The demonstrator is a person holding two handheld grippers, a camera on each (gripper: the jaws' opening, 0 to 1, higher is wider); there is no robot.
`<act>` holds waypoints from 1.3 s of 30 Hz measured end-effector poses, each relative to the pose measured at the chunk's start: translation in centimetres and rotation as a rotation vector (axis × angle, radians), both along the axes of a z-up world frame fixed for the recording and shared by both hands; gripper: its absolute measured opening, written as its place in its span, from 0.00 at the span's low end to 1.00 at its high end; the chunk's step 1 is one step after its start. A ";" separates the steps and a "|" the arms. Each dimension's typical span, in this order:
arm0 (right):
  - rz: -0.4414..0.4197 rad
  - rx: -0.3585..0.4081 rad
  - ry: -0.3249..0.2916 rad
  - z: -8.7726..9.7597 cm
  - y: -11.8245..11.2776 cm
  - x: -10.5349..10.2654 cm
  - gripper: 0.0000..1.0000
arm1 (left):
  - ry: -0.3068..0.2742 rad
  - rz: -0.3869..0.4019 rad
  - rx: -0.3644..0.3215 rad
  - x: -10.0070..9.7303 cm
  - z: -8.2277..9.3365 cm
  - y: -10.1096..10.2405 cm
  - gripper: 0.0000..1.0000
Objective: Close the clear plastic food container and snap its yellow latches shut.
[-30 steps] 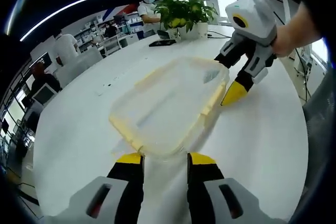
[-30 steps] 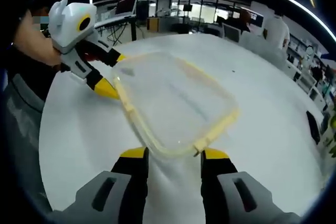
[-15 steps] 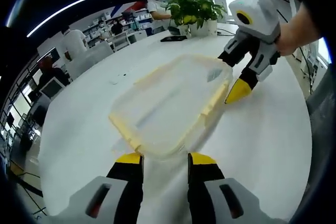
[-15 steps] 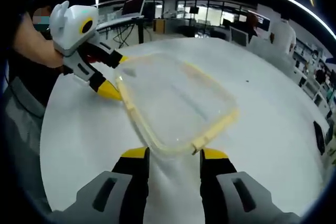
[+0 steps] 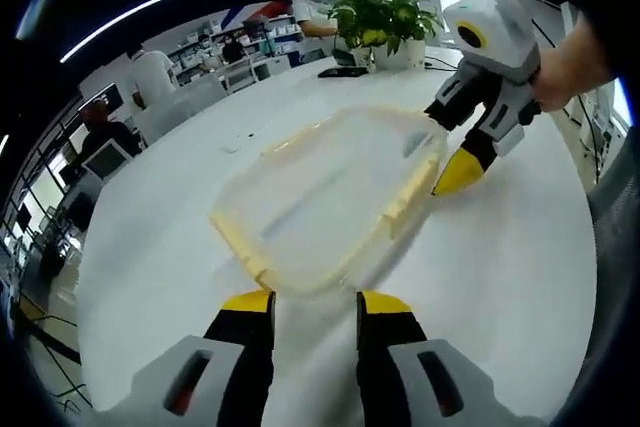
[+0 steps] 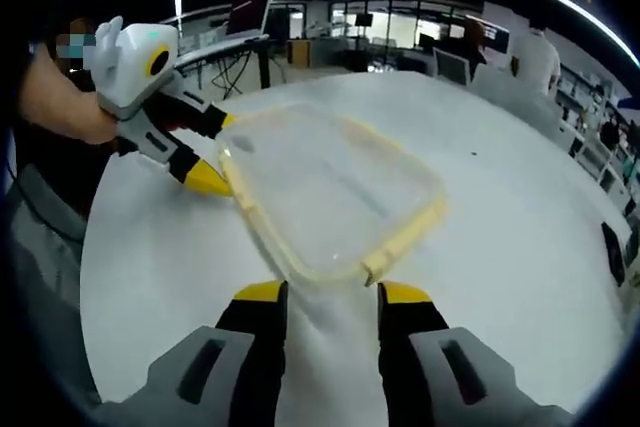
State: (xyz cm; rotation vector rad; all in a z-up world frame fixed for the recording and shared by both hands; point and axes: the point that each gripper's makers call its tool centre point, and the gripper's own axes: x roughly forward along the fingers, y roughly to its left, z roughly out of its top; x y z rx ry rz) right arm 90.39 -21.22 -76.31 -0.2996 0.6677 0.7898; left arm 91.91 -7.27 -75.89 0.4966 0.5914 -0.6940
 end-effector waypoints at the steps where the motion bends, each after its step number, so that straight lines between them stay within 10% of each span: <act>1: -0.012 0.011 0.006 0.1 -0.1 -0.1 0.36 | 0.001 0.006 -0.006 -0.1 0.0 0.0 0.27; 39: -0.230 0.162 -0.102 9.0 -5.0 -10.3 0.51 | -0.065 0.288 -0.284 -13.0 9.2 2.8 0.38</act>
